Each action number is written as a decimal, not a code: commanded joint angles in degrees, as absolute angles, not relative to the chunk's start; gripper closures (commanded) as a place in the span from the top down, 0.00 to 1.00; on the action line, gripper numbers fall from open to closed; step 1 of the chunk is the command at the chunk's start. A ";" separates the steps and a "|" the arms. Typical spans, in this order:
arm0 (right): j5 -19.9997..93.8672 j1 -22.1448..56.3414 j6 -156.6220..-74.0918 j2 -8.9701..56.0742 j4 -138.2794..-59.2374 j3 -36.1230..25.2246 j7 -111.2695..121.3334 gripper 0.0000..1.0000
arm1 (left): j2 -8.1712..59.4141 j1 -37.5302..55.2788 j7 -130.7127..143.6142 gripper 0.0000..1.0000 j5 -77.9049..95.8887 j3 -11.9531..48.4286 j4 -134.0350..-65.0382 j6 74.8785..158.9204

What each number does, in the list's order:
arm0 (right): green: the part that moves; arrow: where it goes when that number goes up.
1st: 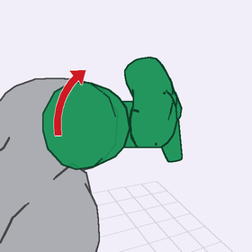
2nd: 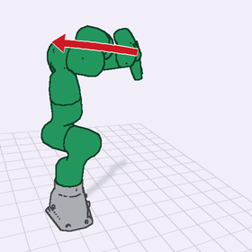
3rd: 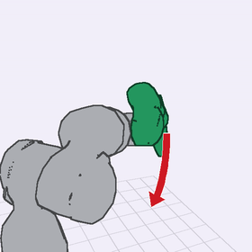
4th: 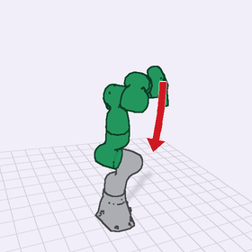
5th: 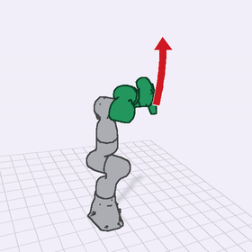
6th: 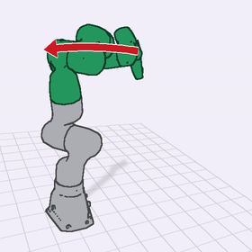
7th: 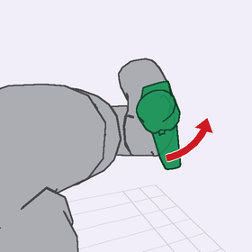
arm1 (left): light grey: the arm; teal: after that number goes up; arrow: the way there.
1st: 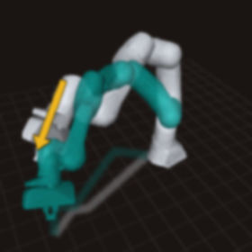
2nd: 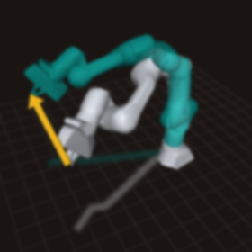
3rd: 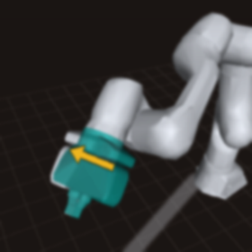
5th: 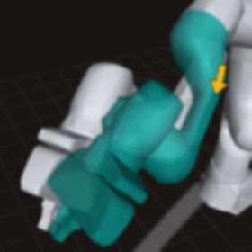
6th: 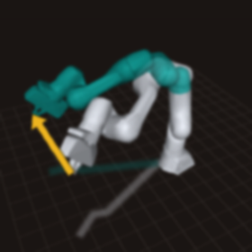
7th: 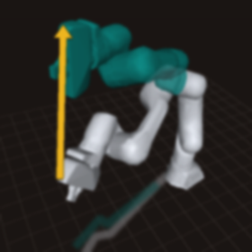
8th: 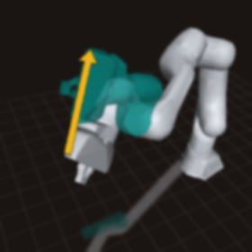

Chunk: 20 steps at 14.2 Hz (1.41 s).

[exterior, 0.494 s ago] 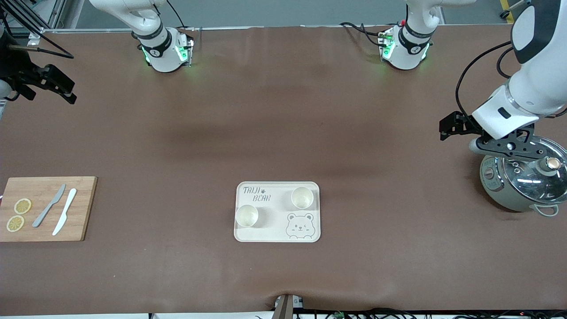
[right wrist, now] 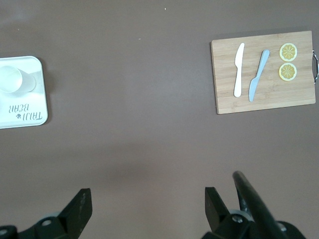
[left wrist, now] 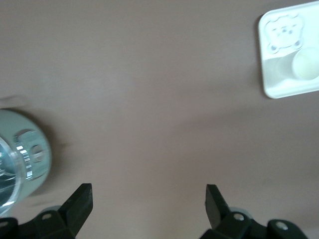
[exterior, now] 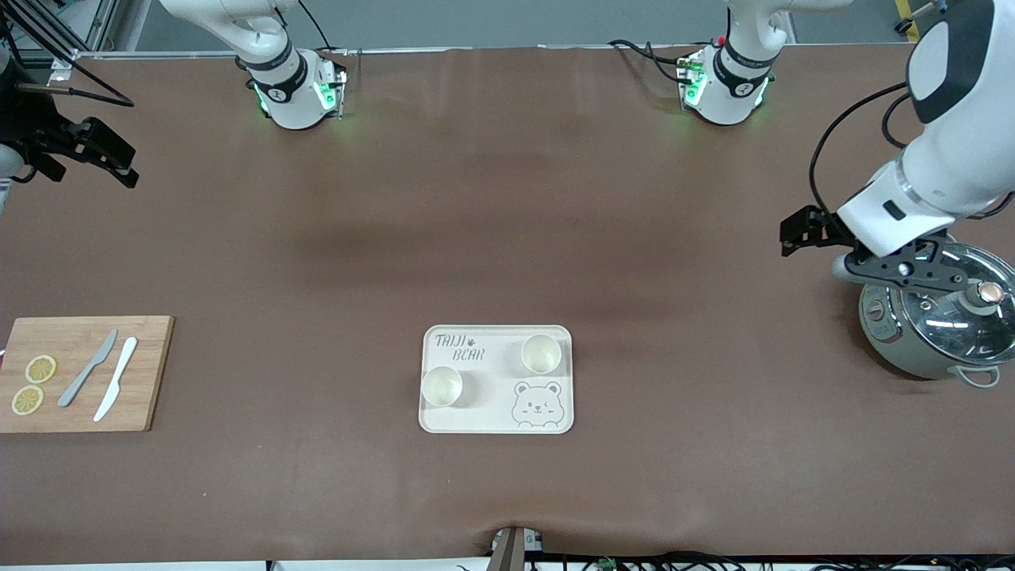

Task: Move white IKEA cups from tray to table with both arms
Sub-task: 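Reach the left gripper down to the cup on the tray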

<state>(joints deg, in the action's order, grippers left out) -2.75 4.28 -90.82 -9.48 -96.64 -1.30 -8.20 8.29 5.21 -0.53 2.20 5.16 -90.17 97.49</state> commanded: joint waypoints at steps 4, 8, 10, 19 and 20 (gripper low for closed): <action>-3.43 4.22 -90.44 -8.53 -95.45 -1.14 -7.56 1.00 | 22.81 14.66 12.78 1.00 1.15 6.06 -79.41 99.67; -3.43 4.31 -89.65 -8.26 -95.54 -1.23 -8.34 1.00 | 38.47 23.80 24.59 1.00 0.18 4.40 -66.12 101.33; -3.43 3.69 -89.56 -8.26 -95.27 -1.32 -8.17 1.00 | 40.95 26.88 28.02 1.00 0.26 3.61 -64.95 106.67; -2.91 4.74 -84.81 -10.28 -94.22 -0.62 -10.88 1.00 | 48.86 33.82 30.23 1.00 0.18 -1.30 -65.13 123.04; -0.55 6.40 -85.95 -10.11 -94.22 0.43 -16.73 1.00 | 49.39 35.32 30.58 1.00 0.18 -2.88 -65.30 123.57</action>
<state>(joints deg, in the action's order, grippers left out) -2.37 4.50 -85.88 -9.72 -94.98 -1.01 -10.12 47.49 31.77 28.61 1.14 0.58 -67.06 122.26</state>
